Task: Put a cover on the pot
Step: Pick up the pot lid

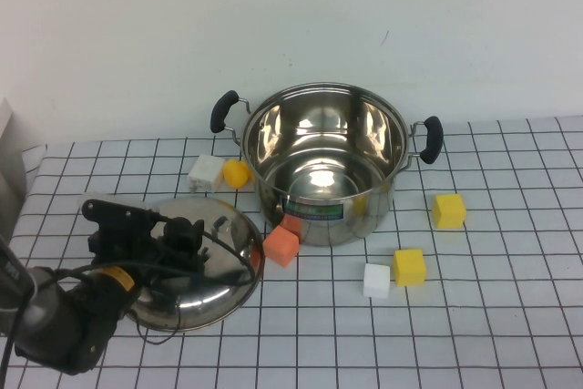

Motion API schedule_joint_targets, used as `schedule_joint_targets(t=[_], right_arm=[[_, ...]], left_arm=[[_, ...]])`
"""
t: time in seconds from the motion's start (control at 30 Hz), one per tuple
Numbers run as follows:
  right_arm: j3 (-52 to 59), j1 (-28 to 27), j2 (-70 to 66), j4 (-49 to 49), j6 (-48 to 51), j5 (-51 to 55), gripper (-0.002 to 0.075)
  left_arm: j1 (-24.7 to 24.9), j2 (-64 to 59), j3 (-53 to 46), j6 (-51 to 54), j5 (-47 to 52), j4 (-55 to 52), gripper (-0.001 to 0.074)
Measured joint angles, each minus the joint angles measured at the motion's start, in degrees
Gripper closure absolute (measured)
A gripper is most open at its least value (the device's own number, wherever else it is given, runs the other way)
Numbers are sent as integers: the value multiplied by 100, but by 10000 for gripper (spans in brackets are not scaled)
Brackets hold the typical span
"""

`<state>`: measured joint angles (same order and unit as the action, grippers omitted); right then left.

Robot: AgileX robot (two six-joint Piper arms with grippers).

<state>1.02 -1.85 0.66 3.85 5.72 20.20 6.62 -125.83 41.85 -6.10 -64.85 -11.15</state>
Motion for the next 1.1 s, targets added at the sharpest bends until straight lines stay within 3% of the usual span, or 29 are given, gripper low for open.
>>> schedule_joint_targets(t=[0.1, 0.27, 0.67, 0.87, 1.1], right_arm=[[0, 0, 0, 0, 0, 0, 717], [0, 0, 0, 0, 0, 0, 717], [0, 0, 0, 0, 0, 0, 717], [0, 0, 0, 0, 0, 0, 717], [0, 0, 0, 0, 0, 0, 717]], left_arm=[[0, -47, 142, -196, 93, 23, 213], [0, -61, 276, -374, 319, 155, 410], [0, 271, 150, -473, 699, 527, 407], [0, 1381, -296, -389, 796, 1314, 407], [0, 2847, -529, -391, 1253, 1370, 407]])
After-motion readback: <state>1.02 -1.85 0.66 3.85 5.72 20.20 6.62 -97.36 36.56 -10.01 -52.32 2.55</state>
